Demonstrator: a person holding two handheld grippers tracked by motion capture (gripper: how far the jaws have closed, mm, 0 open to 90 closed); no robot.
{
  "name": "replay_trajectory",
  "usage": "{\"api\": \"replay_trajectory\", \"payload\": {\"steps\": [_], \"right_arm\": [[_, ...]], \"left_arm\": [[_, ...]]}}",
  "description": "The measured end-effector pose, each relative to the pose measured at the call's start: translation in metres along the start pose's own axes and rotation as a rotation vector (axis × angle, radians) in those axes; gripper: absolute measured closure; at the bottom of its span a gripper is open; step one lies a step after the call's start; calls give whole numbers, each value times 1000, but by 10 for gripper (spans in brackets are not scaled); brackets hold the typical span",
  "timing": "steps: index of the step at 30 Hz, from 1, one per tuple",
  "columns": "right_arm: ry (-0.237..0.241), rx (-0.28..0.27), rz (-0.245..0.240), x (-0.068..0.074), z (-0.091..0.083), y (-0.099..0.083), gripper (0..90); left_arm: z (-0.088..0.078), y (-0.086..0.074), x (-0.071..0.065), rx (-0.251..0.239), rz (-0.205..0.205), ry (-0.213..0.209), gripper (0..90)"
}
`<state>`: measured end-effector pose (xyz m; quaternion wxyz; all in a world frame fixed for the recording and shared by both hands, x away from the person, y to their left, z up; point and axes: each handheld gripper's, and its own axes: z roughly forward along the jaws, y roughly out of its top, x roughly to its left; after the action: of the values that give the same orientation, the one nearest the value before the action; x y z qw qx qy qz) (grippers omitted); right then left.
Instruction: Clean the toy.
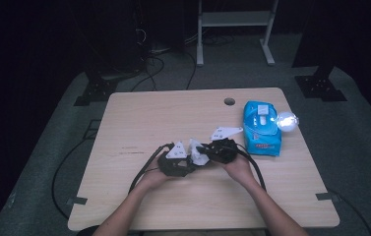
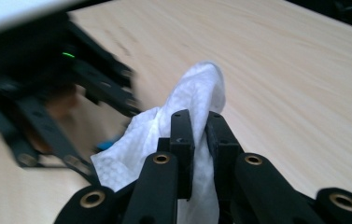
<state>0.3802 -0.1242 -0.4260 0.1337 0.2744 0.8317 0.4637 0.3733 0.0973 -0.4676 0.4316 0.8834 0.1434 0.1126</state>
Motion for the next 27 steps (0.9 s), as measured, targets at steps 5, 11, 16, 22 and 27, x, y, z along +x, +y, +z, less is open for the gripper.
{"api": "replay_trajectory", "payload": {"steps": [5,11,16,22,27], "right_arm": [[-83,3,38,-28,-18,-11,823],[-92,3,61,-33,-25,-17,823],[-101,-2,37,-25,-22,-16,823],[-73,-1,38,-18,-19,-13,823],[-1,-3,-13,-1,-1,-4,822]], "left_arm": [[-4,-2,6,2,-7,3,578],[-6,-2,10,-3,-32,15,563],[-9,-5,14,-9,-59,17,545],[-9,-4,13,-6,-37,23,557],[-9,-5,14,-9,-33,21,563]]}}
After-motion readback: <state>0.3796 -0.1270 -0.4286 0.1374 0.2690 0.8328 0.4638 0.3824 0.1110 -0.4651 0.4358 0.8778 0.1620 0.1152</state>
